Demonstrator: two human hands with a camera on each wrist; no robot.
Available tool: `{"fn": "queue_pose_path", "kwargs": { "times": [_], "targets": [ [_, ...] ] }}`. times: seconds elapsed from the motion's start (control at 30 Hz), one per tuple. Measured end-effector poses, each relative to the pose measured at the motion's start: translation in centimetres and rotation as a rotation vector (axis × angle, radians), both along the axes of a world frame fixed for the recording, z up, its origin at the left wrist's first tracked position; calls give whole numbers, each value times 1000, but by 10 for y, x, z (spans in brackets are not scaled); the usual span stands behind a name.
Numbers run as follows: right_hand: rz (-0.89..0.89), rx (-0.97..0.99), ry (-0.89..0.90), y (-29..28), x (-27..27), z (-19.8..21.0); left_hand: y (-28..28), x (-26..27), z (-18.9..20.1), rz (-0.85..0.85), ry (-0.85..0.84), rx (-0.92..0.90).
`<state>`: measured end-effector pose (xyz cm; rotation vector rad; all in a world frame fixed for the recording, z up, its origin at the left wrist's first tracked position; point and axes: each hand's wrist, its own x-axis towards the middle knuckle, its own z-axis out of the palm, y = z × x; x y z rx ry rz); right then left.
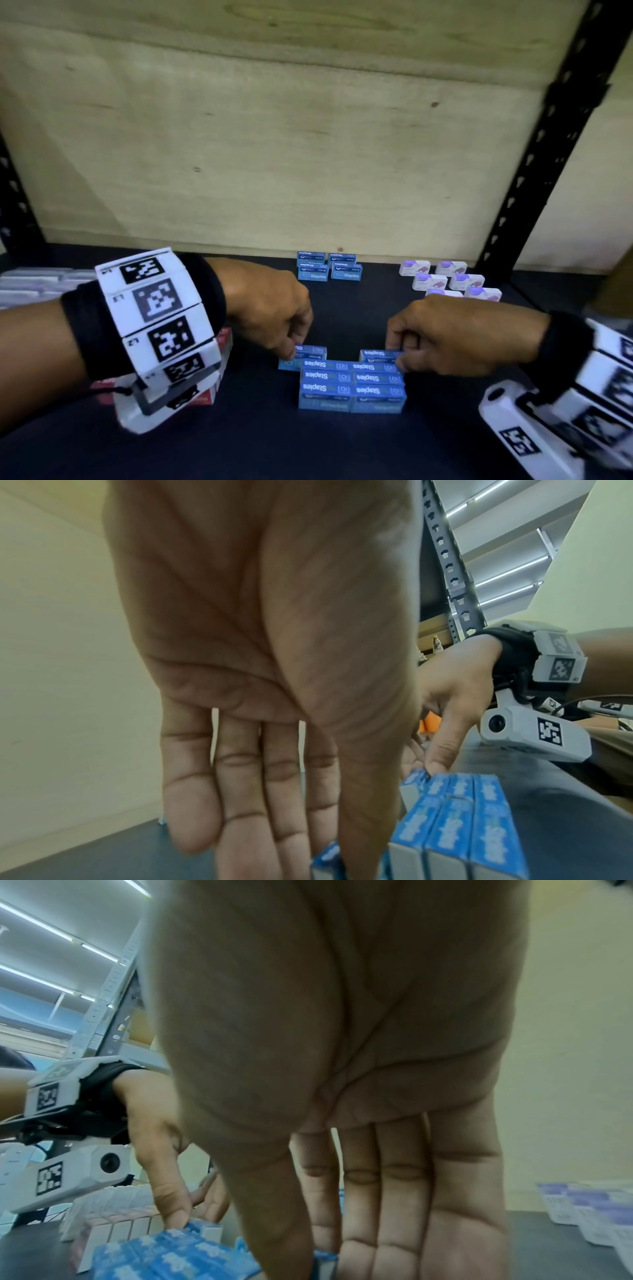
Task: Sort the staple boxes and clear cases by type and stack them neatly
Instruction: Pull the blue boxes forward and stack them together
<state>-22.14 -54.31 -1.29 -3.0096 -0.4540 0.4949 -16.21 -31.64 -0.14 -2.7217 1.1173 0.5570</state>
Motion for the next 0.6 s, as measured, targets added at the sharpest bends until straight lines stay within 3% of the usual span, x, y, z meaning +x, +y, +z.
{"fn": "queue_pose_path", "kwargs": {
  "times": [0.6],
  "targets": [
    [-76,148,96,-1,-5,-7,-4,-15,3,-6,24,9]
  ]
}}
